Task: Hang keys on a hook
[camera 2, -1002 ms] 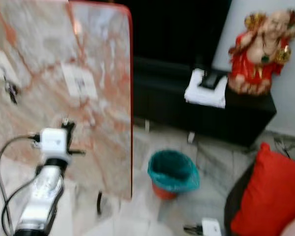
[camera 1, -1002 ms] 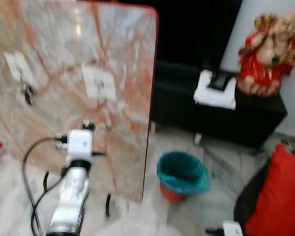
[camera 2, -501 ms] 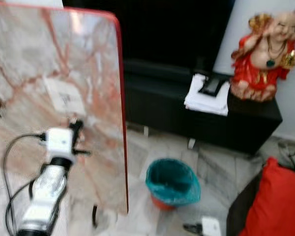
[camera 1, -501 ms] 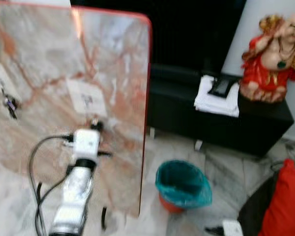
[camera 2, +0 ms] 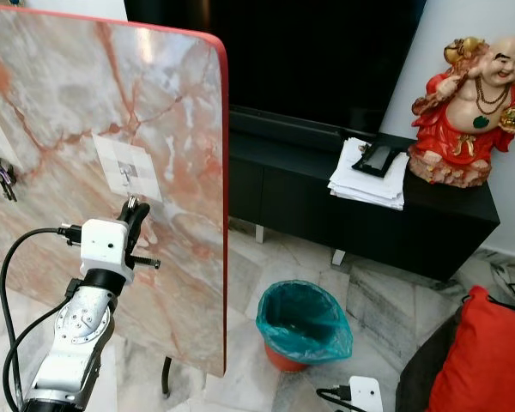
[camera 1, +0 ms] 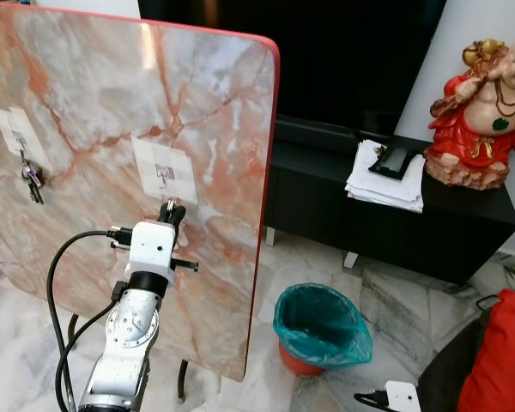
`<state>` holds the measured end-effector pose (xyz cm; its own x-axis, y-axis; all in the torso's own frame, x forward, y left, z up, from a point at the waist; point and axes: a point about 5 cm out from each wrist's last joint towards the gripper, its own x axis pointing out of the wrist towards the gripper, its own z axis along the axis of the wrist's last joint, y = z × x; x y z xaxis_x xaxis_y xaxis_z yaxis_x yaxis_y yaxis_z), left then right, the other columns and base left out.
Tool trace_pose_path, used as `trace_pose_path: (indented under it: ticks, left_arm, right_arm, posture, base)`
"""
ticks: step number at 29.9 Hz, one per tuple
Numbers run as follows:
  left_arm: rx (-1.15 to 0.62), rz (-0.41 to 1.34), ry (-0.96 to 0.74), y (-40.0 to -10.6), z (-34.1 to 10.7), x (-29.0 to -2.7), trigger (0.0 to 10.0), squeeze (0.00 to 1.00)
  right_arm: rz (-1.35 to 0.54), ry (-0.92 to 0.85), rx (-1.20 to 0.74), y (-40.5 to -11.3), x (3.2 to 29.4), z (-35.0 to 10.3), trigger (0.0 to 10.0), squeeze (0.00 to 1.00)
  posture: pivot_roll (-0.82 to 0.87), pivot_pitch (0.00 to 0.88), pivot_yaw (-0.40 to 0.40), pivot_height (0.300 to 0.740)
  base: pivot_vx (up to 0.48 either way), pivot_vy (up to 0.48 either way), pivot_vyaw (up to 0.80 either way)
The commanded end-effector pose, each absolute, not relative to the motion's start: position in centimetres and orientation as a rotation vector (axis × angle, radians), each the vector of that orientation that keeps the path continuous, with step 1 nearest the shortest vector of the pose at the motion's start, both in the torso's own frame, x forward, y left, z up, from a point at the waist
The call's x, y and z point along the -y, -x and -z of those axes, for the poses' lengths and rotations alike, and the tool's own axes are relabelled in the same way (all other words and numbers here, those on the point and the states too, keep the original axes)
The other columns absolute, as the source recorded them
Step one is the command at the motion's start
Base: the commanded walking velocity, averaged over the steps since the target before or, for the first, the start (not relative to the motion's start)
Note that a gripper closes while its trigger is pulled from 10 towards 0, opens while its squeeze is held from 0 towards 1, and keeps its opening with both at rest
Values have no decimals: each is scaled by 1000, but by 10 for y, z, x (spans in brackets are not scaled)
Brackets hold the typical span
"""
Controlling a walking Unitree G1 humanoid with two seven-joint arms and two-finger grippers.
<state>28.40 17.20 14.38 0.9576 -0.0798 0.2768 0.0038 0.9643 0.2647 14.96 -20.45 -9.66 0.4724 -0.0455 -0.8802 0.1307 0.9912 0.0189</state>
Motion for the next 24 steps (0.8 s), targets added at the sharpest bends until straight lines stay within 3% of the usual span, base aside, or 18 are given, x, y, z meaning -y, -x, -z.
trace_pose_path:
  ticks: [1, 24]
  left_arm:
    - [336, 43, -276, -286, -157, -171, 10000, 0]
    - [342, -35, -119, -292, -172, -190, 10000, 0]
  right_arm:
    - [114, -84, -1067, -153, 208, 95, 10000, 0]
    - [105, -68, -1070, -153, 209, 94, 10000, 0]
  posture:
    - [50, 0, -79, 740]
    - [47, 0, -88, 740]
  base:
    - [0, 0, 0]
    - [0, 0, 0]
